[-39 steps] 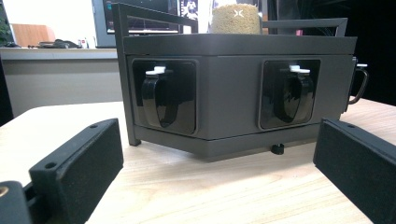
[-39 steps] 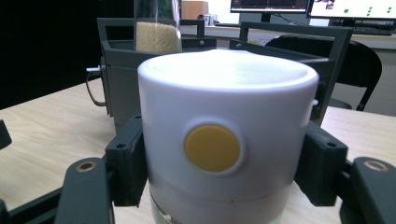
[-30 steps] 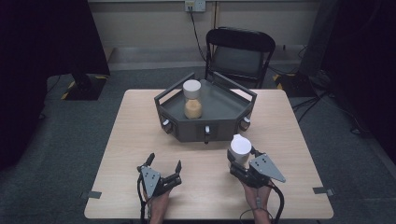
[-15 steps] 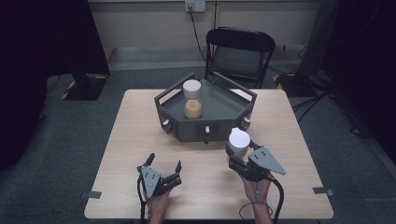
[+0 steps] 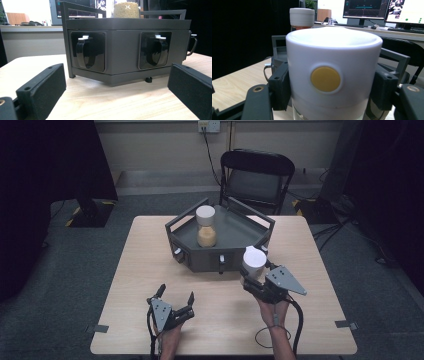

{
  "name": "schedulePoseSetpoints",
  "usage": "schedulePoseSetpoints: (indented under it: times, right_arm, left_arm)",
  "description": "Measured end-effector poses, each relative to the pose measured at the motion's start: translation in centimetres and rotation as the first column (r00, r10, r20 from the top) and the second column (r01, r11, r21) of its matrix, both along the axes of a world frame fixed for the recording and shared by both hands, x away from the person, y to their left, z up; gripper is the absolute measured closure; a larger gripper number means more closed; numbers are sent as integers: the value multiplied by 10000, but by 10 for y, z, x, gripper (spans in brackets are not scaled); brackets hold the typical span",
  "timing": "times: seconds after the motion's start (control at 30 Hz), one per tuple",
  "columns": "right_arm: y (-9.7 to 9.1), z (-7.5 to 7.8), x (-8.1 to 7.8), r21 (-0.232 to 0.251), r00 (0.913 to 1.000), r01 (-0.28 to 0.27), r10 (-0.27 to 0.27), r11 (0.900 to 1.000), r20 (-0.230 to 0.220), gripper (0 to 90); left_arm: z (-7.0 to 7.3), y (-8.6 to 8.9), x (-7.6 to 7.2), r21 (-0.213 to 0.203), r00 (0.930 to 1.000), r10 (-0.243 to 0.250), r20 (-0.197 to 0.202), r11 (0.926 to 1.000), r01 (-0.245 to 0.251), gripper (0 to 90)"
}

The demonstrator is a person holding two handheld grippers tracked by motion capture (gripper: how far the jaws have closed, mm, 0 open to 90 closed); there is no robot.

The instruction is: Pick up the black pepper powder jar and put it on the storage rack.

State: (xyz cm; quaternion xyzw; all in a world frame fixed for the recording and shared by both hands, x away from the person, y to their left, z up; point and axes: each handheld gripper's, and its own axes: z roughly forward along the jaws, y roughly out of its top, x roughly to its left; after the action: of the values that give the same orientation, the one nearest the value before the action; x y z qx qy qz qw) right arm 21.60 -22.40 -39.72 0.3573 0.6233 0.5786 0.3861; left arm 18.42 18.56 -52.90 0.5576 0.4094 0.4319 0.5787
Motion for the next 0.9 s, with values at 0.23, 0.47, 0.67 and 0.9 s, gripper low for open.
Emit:
schedulePoseSetpoints:
  times: [0.23,0.47,0.67,0.9]
  right_arm:
    - [2,12,11,-63,9999,26,-25,10000,97,302]
    - [6,24,23,-138,9997,44,-41,9999,241,302]
    - [11,29,34,-181,9995,96,-91,9998,298,302]
    - [15,39,48,-246,9994,166,-159,9996,309,302]
  left_arm:
    - [0,0,0,-5,10000,9,-3,10000,-9,10]
    - [0,0,0,9,10000,2,0,10000,-2,10]
    - [0,0,0,14,10000,-5,2,10000,5,10]
    - [0,0,0,26,10000,-8,17,10000,8,10]
